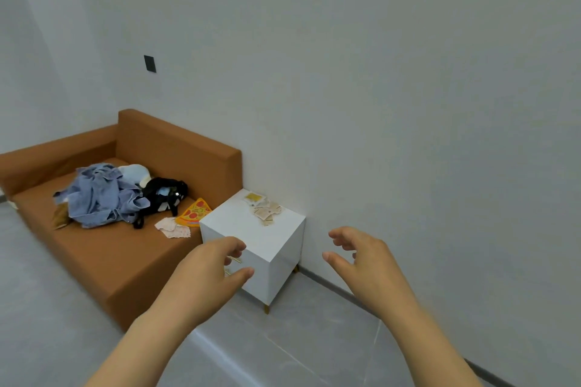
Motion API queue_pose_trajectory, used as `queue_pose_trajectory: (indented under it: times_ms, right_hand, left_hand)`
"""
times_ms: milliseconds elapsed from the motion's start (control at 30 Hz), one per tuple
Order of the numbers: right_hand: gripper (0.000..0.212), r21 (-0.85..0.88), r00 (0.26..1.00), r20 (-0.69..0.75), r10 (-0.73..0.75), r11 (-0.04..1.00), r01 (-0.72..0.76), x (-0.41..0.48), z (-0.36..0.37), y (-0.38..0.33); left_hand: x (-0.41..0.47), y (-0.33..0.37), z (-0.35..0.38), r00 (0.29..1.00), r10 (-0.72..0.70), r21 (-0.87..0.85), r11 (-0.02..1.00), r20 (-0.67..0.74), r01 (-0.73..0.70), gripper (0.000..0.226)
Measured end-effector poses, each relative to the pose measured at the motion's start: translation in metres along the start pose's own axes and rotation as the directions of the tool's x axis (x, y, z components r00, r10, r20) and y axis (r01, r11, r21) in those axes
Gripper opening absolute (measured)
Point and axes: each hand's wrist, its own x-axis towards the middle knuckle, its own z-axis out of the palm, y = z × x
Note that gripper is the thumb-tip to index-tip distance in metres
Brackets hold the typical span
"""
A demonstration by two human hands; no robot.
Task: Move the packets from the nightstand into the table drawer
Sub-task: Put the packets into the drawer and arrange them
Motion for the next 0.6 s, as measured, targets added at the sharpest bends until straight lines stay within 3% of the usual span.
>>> queue_pose_trajectory:
  times_ms: [367, 600]
  right_hand:
    - [0.039, 0.002, 0.990, 0.138, 0.011, 1.000, -0.011, 0.166, 0.061, 0.021]
    - [0.039, -0.045, 0.978, 0.173, 0.116, 0.993, -0.110, 0.289, 0.115, 0.015]
  left_hand:
    - [0.155, -0.068, 0.014, 0.995, -0.096, -0.009, 0.995, 0.036, 0.096, 0.038]
    - [0.286, -0.135, -0.001, 0.991, -0.106, -0.042, 0.993, 0.078, 0.110, 0.039]
